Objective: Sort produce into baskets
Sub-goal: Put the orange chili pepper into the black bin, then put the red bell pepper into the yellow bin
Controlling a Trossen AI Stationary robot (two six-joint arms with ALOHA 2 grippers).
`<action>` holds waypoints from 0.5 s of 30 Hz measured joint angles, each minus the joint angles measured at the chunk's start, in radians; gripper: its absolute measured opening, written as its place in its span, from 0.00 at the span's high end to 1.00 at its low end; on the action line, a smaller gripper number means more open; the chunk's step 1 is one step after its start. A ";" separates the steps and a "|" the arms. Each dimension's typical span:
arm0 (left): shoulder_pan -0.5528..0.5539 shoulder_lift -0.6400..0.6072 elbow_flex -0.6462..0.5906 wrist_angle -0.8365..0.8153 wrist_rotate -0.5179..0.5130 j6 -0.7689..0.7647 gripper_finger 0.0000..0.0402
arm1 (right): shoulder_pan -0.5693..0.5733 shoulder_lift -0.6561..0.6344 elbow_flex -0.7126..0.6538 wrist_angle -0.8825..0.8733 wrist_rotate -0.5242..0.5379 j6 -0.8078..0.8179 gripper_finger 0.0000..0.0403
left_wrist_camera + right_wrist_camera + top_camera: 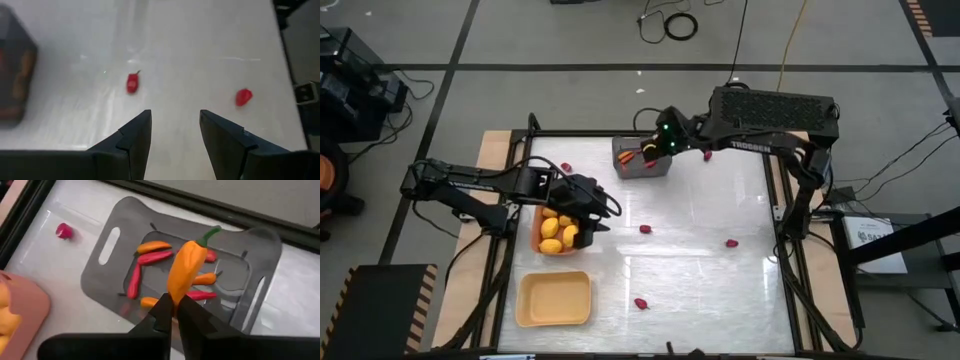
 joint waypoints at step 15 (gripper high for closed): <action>0.068 0.005 0.000 0.054 -0.130 -0.122 0.56 | -0.023 0.005 0.001 -0.001 -0.087 -0.195 0.76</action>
